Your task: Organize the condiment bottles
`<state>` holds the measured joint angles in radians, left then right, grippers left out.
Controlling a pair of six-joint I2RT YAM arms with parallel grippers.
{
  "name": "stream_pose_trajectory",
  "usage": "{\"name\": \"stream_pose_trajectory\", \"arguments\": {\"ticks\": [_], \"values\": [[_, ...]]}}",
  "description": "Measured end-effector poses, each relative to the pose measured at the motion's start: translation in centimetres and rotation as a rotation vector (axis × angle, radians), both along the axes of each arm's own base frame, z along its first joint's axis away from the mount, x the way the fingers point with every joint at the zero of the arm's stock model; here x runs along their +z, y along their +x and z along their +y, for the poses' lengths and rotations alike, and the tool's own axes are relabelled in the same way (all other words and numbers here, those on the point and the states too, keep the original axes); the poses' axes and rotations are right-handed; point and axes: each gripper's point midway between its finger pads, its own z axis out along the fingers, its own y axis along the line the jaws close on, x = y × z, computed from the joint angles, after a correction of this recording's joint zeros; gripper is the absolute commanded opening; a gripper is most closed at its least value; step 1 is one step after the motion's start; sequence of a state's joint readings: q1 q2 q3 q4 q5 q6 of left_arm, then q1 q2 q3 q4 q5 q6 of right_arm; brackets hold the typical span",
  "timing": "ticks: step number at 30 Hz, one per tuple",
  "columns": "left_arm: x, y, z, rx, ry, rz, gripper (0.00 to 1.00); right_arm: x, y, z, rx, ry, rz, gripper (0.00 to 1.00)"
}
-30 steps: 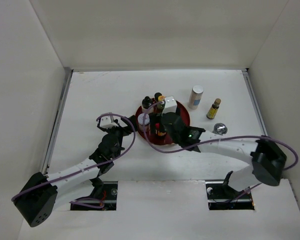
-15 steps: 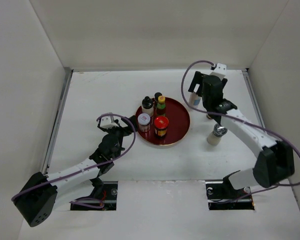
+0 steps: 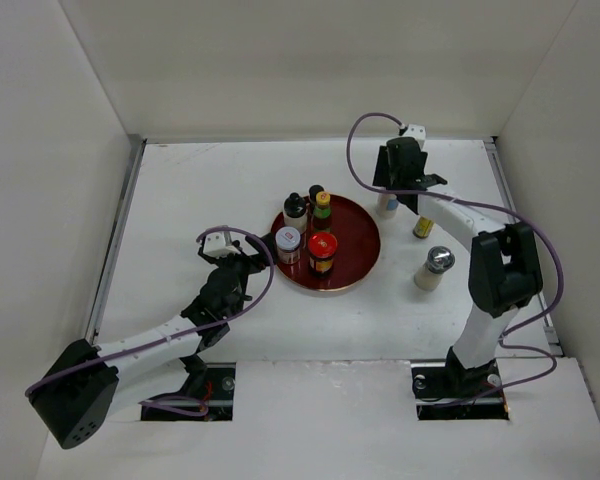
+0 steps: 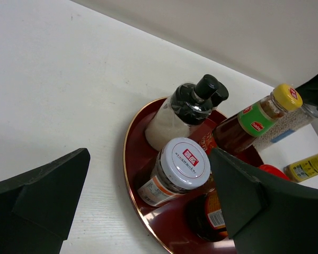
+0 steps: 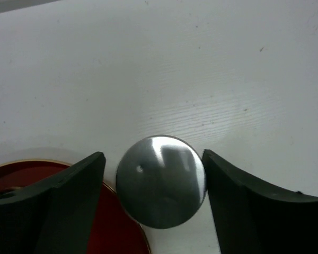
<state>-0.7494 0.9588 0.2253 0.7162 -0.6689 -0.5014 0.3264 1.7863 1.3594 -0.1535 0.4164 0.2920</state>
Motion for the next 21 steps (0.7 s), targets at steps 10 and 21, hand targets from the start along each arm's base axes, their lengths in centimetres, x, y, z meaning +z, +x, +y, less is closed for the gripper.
{"name": "stream_pose_trajectory", "arguments": {"ticks": [10,21], "values": [[0.0,0.0,0.0,0.000,-0.001,0.001,1.00,0.6,-1.3,-0.5,-0.009,-0.024,0.000,0.50],[-0.4,0.1,-0.1,0.000,0.005,0.010,1.00,8.8,-5.1,7.1,0.181,0.077,-0.199,0.50]]}}
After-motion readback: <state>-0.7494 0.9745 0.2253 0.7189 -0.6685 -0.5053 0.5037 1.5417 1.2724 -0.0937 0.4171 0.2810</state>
